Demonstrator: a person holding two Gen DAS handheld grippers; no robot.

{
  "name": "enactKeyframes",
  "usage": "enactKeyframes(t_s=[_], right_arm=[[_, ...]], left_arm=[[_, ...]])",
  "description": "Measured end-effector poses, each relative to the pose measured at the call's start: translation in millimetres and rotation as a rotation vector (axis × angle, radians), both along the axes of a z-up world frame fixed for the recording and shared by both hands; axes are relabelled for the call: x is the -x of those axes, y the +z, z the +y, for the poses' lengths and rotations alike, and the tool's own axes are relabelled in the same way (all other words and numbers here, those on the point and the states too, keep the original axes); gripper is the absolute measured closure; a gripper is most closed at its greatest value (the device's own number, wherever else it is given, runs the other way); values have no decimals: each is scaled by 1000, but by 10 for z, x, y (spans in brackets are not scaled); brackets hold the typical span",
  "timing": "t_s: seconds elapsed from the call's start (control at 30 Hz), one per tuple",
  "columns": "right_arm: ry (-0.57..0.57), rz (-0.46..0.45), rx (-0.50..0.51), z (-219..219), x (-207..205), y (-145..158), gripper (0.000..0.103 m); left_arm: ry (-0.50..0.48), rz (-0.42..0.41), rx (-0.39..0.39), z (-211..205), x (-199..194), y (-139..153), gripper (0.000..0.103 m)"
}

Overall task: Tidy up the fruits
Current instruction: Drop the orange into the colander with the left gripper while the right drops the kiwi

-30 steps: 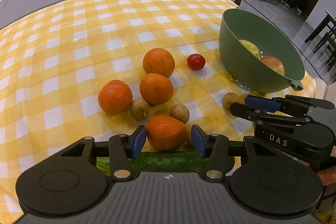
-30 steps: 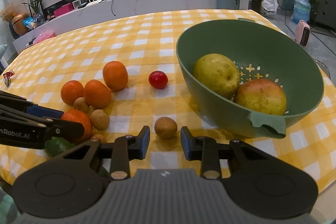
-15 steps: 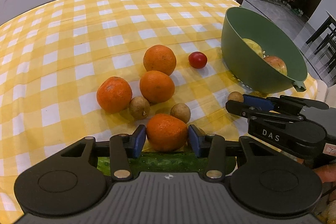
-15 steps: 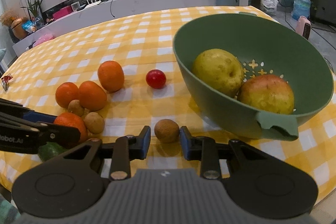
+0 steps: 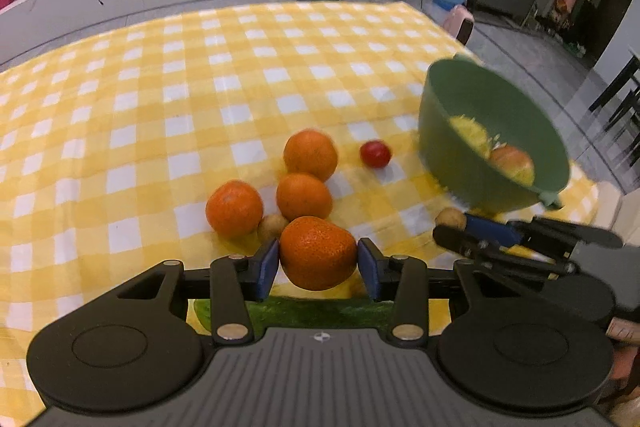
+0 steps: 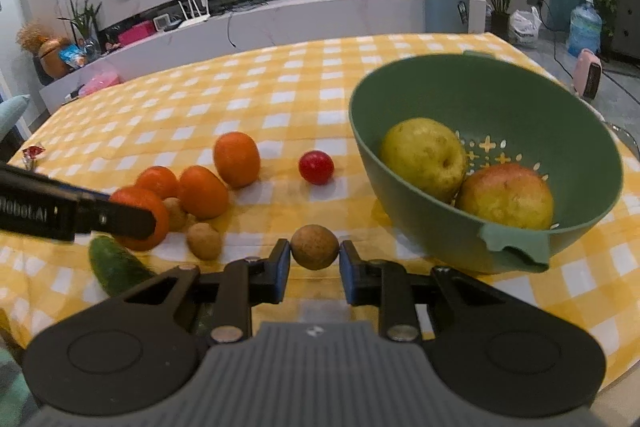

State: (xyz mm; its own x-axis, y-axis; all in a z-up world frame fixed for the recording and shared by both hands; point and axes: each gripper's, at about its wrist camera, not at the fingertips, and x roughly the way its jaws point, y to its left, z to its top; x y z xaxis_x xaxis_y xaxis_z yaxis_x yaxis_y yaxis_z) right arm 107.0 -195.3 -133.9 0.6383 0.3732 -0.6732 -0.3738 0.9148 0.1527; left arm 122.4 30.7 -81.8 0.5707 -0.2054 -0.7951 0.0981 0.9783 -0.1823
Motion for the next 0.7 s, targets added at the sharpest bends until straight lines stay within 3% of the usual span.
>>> enactKeyframes(t_s=[0.2, 0.4, 0.7], right_arm=[[14, -44, -23, -137, 140, 221, 80], [9, -103, -39, -361, 197, 454, 80], [-40, -140, 57, -687, -70, 614, 80]], left_arm=[[-12, -38, 38, -162, 1, 239, 55], [-70, -78, 18, -508, -95, 436, 55], [-174, -104, -5, -1055, -453, 540, 55]])
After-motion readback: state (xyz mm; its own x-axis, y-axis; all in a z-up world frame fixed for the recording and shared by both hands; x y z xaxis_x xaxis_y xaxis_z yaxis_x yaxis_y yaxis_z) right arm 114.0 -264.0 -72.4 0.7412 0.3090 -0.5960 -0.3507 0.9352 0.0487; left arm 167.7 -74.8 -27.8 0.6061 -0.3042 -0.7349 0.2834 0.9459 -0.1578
